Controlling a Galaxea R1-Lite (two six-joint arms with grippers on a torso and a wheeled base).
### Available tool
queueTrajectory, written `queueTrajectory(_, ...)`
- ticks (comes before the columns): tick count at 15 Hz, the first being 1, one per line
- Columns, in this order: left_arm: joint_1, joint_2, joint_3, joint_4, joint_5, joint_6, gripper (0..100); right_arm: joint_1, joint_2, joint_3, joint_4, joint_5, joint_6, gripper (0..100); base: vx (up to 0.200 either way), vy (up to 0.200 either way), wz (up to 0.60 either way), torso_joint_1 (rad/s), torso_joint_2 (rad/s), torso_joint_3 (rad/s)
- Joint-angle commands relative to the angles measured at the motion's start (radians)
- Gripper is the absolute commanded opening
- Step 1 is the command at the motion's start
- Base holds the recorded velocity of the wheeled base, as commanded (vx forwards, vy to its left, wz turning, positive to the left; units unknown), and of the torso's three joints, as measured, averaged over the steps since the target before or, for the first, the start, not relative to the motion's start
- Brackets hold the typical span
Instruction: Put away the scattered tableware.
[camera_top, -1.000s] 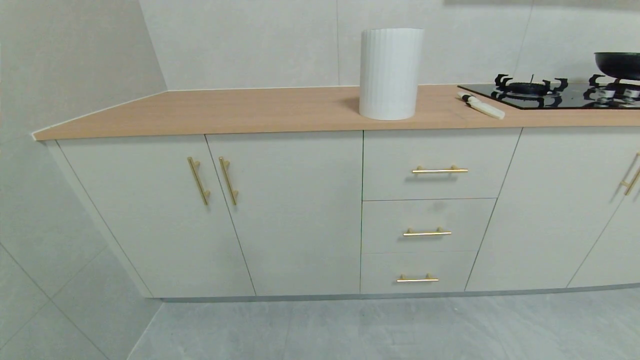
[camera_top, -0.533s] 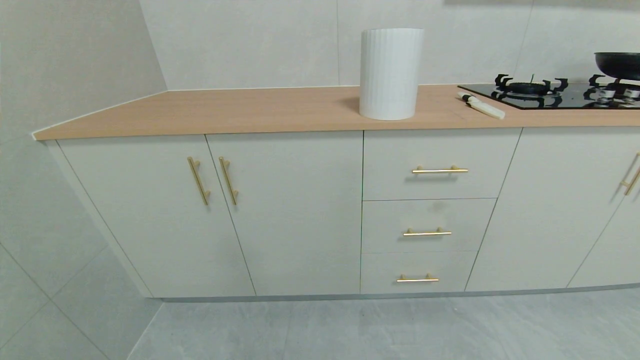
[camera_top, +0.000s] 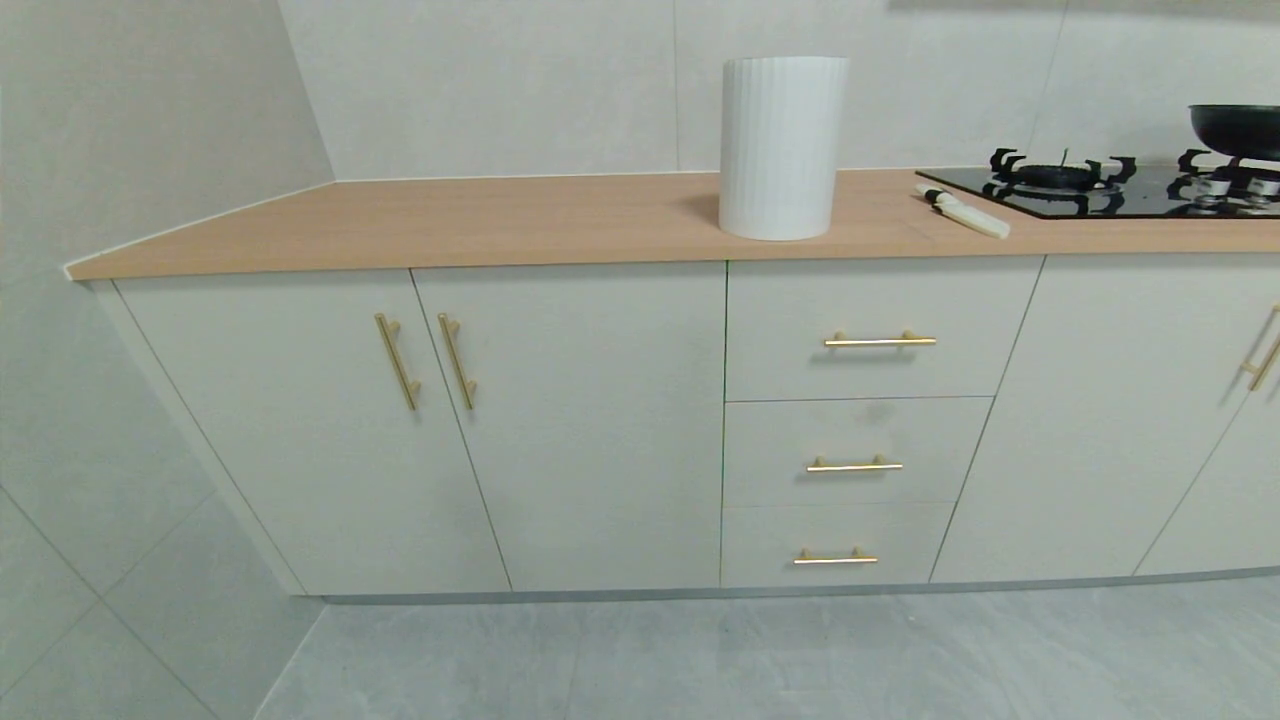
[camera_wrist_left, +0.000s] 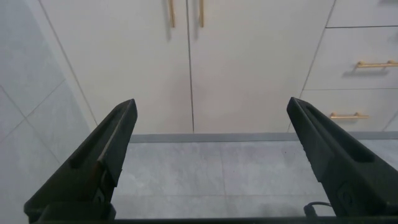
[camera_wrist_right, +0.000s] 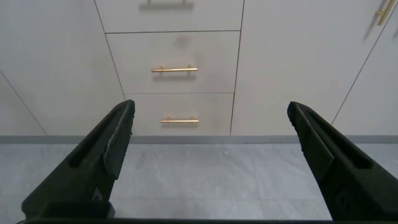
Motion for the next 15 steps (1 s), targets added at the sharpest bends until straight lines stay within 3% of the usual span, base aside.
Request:
queueTrajectory(1,0.000,0.002,0.000,0.000,0.000,0.000,100,0.000,0.003,0.001,0.002,0.001,-0.002,100,0.000,0.000,0.00,0.000,0.00,0.000)
queueTrajectory(5,0.000,0.002,0.000,0.002,-0.003,0.025,100,0.000,0.003,0.001,0.003,-0.011,0.000,100,0.000,0.000,0.00,0.000,0.00,0.000)
queueTrajectory(15,0.000,0.002,0.000,-0.002,-0.003,0.010,100,0.000,0.003,0.001,0.002,0.001,-0.002,100,0.020,0.000,0.00,0.000,0.00,0.001)
